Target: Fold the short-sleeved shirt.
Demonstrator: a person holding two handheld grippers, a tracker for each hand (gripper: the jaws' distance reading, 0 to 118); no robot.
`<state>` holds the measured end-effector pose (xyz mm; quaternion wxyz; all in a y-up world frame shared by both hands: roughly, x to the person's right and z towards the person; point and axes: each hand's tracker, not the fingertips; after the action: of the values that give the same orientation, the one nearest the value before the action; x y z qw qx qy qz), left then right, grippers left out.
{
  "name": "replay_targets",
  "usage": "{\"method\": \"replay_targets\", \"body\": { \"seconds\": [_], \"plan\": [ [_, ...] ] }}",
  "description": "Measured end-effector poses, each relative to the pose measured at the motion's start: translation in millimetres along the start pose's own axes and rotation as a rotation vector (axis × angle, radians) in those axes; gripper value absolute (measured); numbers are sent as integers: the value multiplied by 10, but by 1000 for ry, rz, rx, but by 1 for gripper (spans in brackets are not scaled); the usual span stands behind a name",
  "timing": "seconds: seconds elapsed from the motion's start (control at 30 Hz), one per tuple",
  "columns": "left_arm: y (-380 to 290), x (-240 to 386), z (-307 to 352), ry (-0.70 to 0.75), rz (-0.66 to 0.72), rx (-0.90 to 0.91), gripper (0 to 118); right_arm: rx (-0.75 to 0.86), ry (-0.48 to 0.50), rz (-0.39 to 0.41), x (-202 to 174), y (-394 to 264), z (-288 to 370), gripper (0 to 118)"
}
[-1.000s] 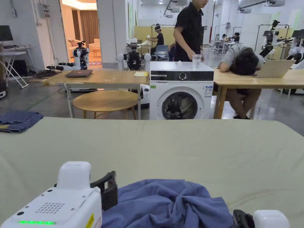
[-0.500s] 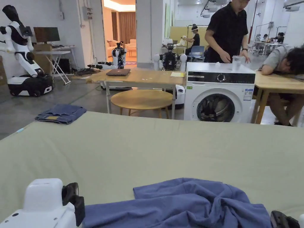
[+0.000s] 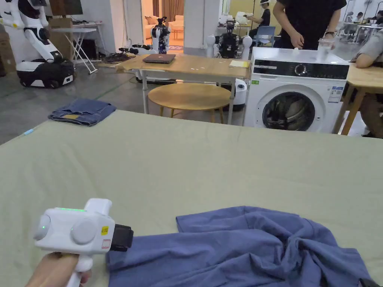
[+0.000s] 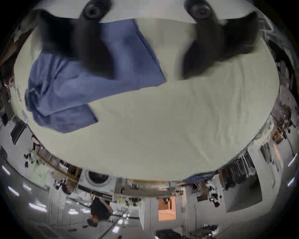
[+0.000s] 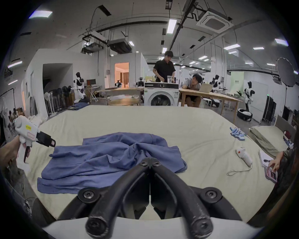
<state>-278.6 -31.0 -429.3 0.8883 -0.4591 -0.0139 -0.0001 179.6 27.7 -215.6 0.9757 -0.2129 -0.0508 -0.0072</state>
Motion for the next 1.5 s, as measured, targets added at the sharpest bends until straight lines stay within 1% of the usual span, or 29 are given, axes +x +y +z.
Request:
{"method": "replay_targets", "body": {
  "seconds": [0.03, 0.07, 0.1, 0.2, 0.27, 0.3, 0.37, 0.4, 0.47, 0.53, 0.6, 0.73, 0.77, 0.83, 0.87, 0.9, 0.93, 0.97, 1.0, 1.1, 1.13, 1.17, 1.2, 1.23, 1.27, 1.3, 1.37, 1.4, 1.5],
  "plan": [
    [9, 4, -88, 26, -11, -20, 116, -10, -3, 1, 9, -17, -42, 0],
    [-10, 34, -127, 57, -24, -18, 115, -21, -9, 0, 19, -34, -86, 0],
    [-6, 39, -209, 41, -36, -40, 114, -27, -13, -3, 28, -46, -115, 0],
    [-34, 45, -428, 57, -11, -103, 113, -52, -15, -17, 60, -73, -210, 0],
    [-55, 113, -449, 80, -59, -128, 94, -67, -19, -18, 81, -93, -254, 0],
    [-54, 150, -398, 66, -52, -109, 83, -76, -20, -13, 95, -103, -276, 0],
    [-33, 227, -253, 50, -96, -62, 24, -92, -34, -10, 146, -124, -326, 0],
    [-30, 252, -215, 47, -102, -51, 0, -102, -38, -21, 195, -133, -357, 0],
    [-24, 266, -173, 31, -101, -42, 0, -133, -40, -56, 326, -120, -474, 0],
    [-29, 261, -181, 20, -110, -44, 0, -154, -68, -44, 463, -97, -624, 0],
    [-44, 242, -160, -2, -82, -44, 0, -186, -83, -34, 632, -29, -842, 0],
    [-62, 211, -161, -26, -54, -51, 0, -278, -87, -103, 969, 134, -1337, 0],
    [-67, 216, -161, -26, -52, -52, 0, -322, -73, -106, 1040, 169, -1484, 0],
    [-85, 237, -163, -26, -54, -55, 0, -402, -41, -146, 1166, 194, -1721, 0],
    [-86, 242, -176, -23, -57, -54, 0, -448, -45, -182, 1207, 196, -1822, 13],
    [-86, 245, -183, -23, -59, -56, 0, -483, -23, -196, 1237, 178, -1912, 44],
    [-88, 244, -187, -23, -57, -57, 0, -513, -14, -194, 1252, 147, -1982, 93],
    [-91, 243, -192, -24, -50, -57, 0, -516, -19, -182, 1249, 115, -2031, 111],
    [-90, 231, -209, -26, -43, -57, 0, -506, -36, -171, 1239, 93, -2068, 114],
    [-96, 229, -223, -30, -26, -58, 0, -564, -44, -163, 1222, -3, -2228, 114],
    [-93, 226, -233, -29, -25, -58, 0, -599, -41, -153, 1217, -37, -2273, 114],
    [-94, 230, -234, -28, -27, -59, 0, -622, -59, -126, 1194, -81, -2320, 114],
    [-94, 232, -231, -27, -29, -59, 0, -619, -70, -90, 1174, -115, -2332, 111],
    [-91, 233, -227, -27, -31, -59, 0, -600, -74, -71, 1145, -118, -2305, 104],
    [-81, 222, -234, -27, -33, -61, 0, -590, -76, -69, 1129, -93, -2258, 95],
    [-68, 213, -223, -29, -30, -63, 0, -576, -62, -71, 1124, -54, -2204, 80],
    [-49, 203, -196, -32, -24, -66, 0, -535, -25, -54, 1158, 32, -2084, 4],
    [-29, 156, -232, -32, -24, -69, 0, -528, -41, -48, 1169, 76, -2034, 3],
    [48, 68, -14, -31, -6, -20, 0, -494, -45, -90, 1286, 266, -1832, 3]
  ]
}}
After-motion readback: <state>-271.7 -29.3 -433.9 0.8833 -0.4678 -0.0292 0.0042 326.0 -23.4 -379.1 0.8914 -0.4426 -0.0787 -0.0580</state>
